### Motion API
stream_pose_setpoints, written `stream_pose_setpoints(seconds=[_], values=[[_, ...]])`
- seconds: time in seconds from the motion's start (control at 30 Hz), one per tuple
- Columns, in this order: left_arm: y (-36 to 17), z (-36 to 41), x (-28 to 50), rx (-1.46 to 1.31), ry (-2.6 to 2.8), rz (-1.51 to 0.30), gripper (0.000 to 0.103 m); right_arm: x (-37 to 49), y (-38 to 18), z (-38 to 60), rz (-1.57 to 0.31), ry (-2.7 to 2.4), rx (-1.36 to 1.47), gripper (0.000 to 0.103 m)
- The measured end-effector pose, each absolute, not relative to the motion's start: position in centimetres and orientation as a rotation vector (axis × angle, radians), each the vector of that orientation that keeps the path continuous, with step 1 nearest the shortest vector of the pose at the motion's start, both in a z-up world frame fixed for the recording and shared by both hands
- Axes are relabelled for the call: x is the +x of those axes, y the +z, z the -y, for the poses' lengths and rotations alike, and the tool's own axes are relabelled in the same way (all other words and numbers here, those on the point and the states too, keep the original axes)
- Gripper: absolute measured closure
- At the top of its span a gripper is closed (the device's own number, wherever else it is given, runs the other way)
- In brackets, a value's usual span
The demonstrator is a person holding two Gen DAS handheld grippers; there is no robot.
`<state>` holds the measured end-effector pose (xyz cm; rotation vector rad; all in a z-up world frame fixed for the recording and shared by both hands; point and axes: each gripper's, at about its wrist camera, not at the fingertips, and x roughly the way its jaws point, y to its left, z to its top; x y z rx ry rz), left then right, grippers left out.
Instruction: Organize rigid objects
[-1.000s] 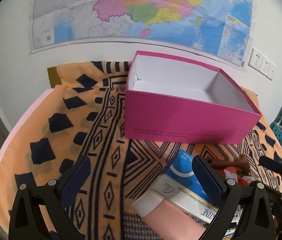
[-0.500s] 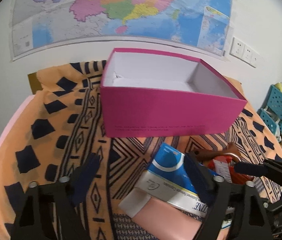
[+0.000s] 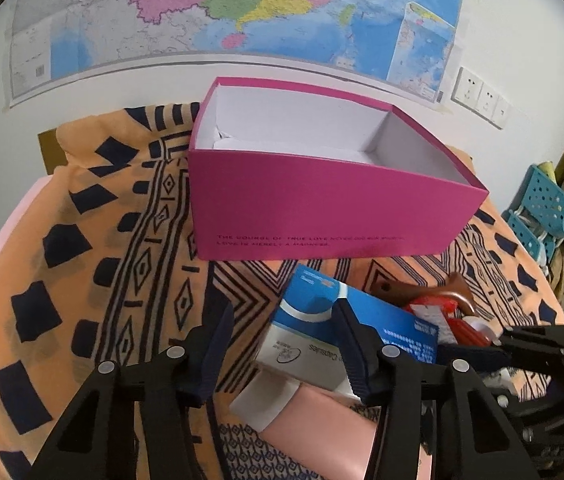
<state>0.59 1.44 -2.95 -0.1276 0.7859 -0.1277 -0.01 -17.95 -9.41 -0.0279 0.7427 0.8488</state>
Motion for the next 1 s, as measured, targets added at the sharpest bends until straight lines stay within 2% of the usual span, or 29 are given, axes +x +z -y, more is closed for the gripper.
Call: stream_pose_setpoints(seconds=[0.73,1.0], values=[[-3.0,-0.9,-0.4,-0.126,-0.187,-0.816,0.051,1.9,-9.0,18.2,-0.770,0.865,0.102,0.068],[-1.4,-1.4,-0.6,-0.160,-0.189,-0.784,0.051,1.3,-6.9,18.5,-0.699,0.883,0.093,0.068]])
